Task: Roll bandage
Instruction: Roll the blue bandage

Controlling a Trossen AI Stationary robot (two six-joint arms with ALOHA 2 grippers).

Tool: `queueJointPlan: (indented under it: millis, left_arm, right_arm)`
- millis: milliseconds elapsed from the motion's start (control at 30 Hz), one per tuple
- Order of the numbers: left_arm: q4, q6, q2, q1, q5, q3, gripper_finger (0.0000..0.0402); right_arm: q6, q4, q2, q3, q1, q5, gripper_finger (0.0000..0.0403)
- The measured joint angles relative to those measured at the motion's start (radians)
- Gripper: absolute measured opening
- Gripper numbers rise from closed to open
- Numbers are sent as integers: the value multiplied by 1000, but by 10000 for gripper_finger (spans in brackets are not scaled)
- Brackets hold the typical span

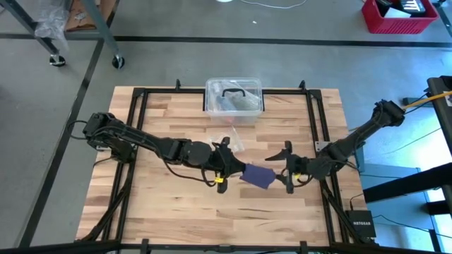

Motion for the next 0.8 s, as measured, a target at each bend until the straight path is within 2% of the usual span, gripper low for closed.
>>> queueJointPlan:
  millis: [67,167,333,400,533,600,800]
  left_arm:
    - [-1,-1,0,0,-10,0,10]
    - [-1,-2,0,0,-14,0,10]
    - [-5,2,0,-15,-14,0,10]
    - [-11,11,0,-20,-13,0,10]
    - [-40,17,0,-29,-13,0,10]
    - [-53,17,0,-33,-14,0,10]
    - [-105,-2,0,-34,-10,0,10]
  right_arm:
    - [-56,60,37,0,0,38,247]
    - [-125,121,71,0,1,87,196]
    - [-160,149,70,0,2,82,51]
    - [-235,176,58,0,22,99,14]
    - [-377,171,14,45,83,283,19]
    - [-483,166,2,86,115,361,9]
    - [-769,168,-16,244,183,507,9]
